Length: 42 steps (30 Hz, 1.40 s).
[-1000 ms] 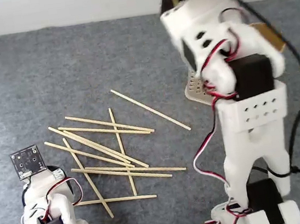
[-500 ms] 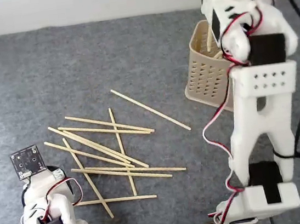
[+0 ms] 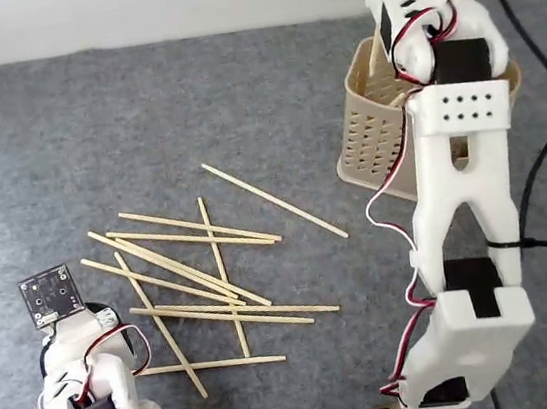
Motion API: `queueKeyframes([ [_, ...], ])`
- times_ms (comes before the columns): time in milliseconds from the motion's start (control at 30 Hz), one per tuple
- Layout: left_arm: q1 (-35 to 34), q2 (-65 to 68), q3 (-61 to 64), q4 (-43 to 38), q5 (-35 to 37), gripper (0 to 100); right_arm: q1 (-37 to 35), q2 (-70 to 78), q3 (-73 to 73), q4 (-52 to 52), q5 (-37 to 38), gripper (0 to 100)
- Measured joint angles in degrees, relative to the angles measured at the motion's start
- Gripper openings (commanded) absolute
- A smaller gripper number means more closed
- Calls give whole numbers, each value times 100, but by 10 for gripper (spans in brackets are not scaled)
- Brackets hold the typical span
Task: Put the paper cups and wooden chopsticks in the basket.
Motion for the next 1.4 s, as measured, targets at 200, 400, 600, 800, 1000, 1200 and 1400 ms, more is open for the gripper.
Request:
queueKeyframes([
  [200, 0, 0, 0, 0, 0, 41, 167, 659, 0, -448, 0, 8],
  [400, 0, 0, 0, 0, 0, 41, 255, 897, 0, -492, 360, 8],
  [600, 0, 0, 0, 0, 0, 41, 237, 897, 0, -475, 431, 8],
  [800, 0, 0, 0, 0, 0, 41, 237, 404, 0, -53, 431, 8],
  [1000, 0, 0, 0, 0, 0, 41, 237, -290, 0, 703, 264, 8],
  [1200, 0, 0, 0, 0, 0, 41, 211, -1090, 0, 1547, 88, 8],
  [1400, 0, 0, 0, 0, 0, 40, 35, -1969, 44, 1811, -26, 8],
])
